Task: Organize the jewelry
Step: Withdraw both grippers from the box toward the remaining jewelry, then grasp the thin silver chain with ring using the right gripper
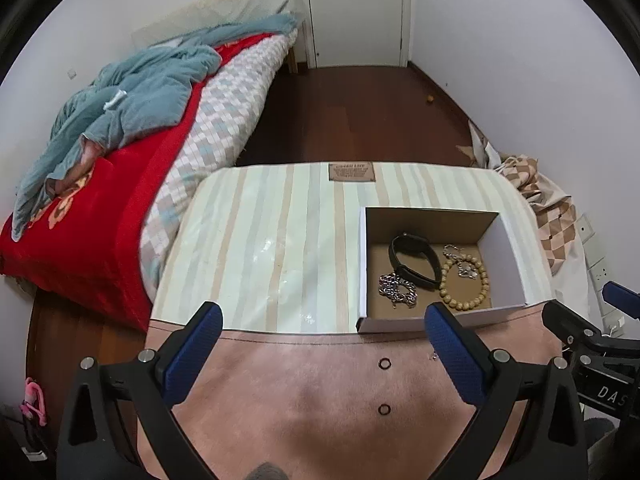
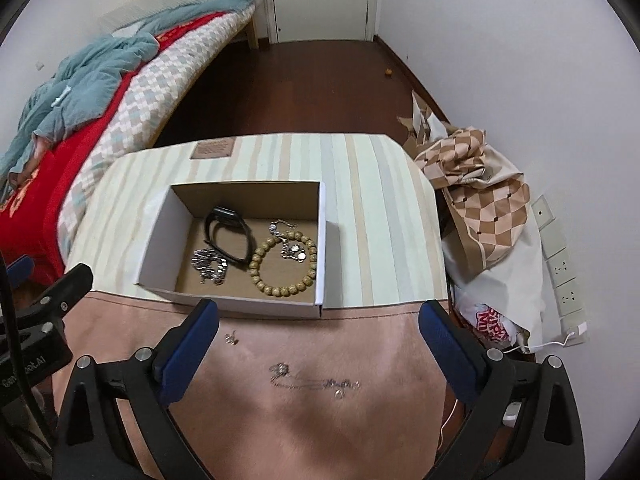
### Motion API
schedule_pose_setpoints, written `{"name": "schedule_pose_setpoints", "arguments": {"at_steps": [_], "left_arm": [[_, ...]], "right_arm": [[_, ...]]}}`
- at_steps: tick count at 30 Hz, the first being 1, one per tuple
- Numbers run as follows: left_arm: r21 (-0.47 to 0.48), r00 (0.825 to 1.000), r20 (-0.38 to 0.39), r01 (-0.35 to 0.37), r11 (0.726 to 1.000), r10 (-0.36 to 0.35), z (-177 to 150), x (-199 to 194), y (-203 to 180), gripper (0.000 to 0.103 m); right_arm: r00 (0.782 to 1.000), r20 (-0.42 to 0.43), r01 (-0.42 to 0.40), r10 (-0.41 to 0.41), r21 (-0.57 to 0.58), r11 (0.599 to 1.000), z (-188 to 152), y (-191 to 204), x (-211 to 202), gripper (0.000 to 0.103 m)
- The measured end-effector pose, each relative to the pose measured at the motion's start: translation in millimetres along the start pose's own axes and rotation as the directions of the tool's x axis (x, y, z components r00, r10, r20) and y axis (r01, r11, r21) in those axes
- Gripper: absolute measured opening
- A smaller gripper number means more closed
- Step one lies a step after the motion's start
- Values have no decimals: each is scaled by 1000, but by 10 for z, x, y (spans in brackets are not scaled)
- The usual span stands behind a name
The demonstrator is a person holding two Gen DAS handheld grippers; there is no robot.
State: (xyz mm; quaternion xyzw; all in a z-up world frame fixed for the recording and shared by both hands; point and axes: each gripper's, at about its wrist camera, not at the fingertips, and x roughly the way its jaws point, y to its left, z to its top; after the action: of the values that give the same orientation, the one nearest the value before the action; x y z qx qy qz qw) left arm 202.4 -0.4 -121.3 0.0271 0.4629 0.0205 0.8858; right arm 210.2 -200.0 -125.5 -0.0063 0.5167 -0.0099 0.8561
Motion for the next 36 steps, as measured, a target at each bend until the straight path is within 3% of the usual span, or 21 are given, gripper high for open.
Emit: {"name": "schedule_pose_setpoints", "arguments": {"at_steps": [16,24,30,36], "left_arm": [[-5,992,128,16,1000,-15,-287,-856,77,103],[-30,989,146,25,999,-20,-346,-1001,123,103],[-23,994,97,-47,999,49,-514,-703,98,103],[-8,995,3,-102,995,102,-780,-185,47,103]], "right_arm": [[989,147,-1,3,-14,1000,-390,74,-975,101],[982,187,-27,28,-6,1000,-487,65,-1279,101],[988,150,-61,45,102,993,-635,-236,-991,101],[999,33,-40,33,242,969,-928,-742,-272,101]]}}
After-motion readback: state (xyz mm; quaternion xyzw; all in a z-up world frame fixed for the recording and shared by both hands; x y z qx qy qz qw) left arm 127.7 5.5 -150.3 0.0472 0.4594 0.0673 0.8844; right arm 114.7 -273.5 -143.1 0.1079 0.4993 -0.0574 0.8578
